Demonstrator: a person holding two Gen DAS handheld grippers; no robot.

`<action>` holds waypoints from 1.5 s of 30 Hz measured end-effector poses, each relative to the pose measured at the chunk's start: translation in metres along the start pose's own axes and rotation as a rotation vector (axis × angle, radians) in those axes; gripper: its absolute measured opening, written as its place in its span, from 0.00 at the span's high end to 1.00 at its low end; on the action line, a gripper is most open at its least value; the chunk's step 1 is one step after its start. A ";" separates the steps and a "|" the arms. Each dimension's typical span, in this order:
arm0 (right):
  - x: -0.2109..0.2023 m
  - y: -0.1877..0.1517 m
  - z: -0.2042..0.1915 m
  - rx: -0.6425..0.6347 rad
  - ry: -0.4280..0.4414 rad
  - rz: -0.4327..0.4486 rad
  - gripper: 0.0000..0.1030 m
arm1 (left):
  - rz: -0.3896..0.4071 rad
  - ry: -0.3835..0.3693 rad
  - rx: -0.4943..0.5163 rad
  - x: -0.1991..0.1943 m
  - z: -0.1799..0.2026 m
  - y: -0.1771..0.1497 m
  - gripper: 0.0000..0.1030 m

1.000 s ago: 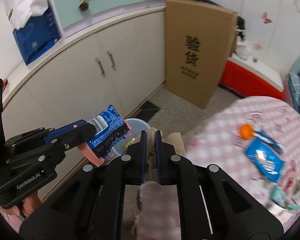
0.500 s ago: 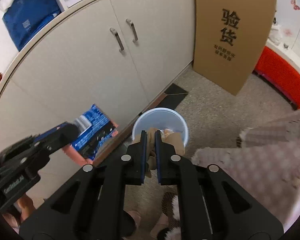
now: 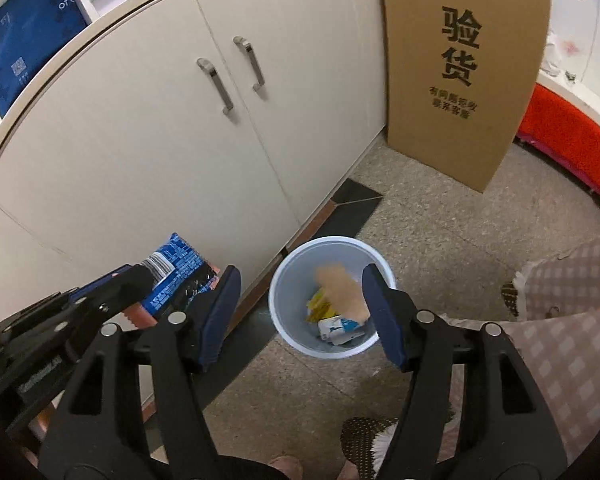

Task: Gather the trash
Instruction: 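Carry both to the wastebasket and open the right tool to drop the beige paper, then open the left tool to drop the blue snack packet into the wastebasket, then move both tools back over the table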

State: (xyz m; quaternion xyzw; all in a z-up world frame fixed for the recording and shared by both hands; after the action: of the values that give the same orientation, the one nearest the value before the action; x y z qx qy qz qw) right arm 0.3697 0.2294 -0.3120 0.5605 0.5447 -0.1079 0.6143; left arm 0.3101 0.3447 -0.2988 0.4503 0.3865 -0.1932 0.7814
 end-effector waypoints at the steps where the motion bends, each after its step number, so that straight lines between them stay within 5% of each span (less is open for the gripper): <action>1: -0.001 0.000 0.002 0.005 -0.002 0.002 0.39 | -0.006 0.003 -0.001 0.003 0.001 -0.001 0.87; 15: -0.022 -0.004 0.024 0.048 -0.048 0.068 0.36 | -0.033 0.007 0.038 0.020 0.022 -0.008 0.87; 27: -0.067 0.022 0.055 0.186 -0.095 0.267 0.36 | 0.029 0.019 0.082 0.019 0.051 0.017 0.84; 28: -0.070 0.023 0.057 0.190 -0.098 0.276 0.36 | 0.053 0.029 0.079 0.017 0.051 0.020 0.77; 29: -0.071 0.023 0.058 0.192 -0.094 0.275 0.36 | 0.071 0.028 0.077 0.014 0.052 0.022 0.54; 31: -0.073 0.022 0.058 0.199 -0.086 0.272 0.36 | 0.110 0.061 0.073 0.008 0.049 0.027 0.30; 45: -0.118 0.014 0.049 0.199 -0.064 0.293 0.35 | 0.120 0.060 0.062 -0.029 0.053 0.022 0.30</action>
State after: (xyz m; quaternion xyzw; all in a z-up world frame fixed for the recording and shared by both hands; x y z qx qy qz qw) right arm 0.3615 0.1379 -0.2215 0.6881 0.4242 -0.0884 0.5820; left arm 0.3286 0.3096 -0.2484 0.5023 0.3759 -0.1444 0.7652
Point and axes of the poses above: each gripper's, at about its wrist camera, not at the fingertips, and x roughly the way its jaws point, z to its right, y to its top, the point moved 10 cm from there along x, roughly the way its jaws point, and after that the axes turned 3 degrees about z, right-handed, at the moved point
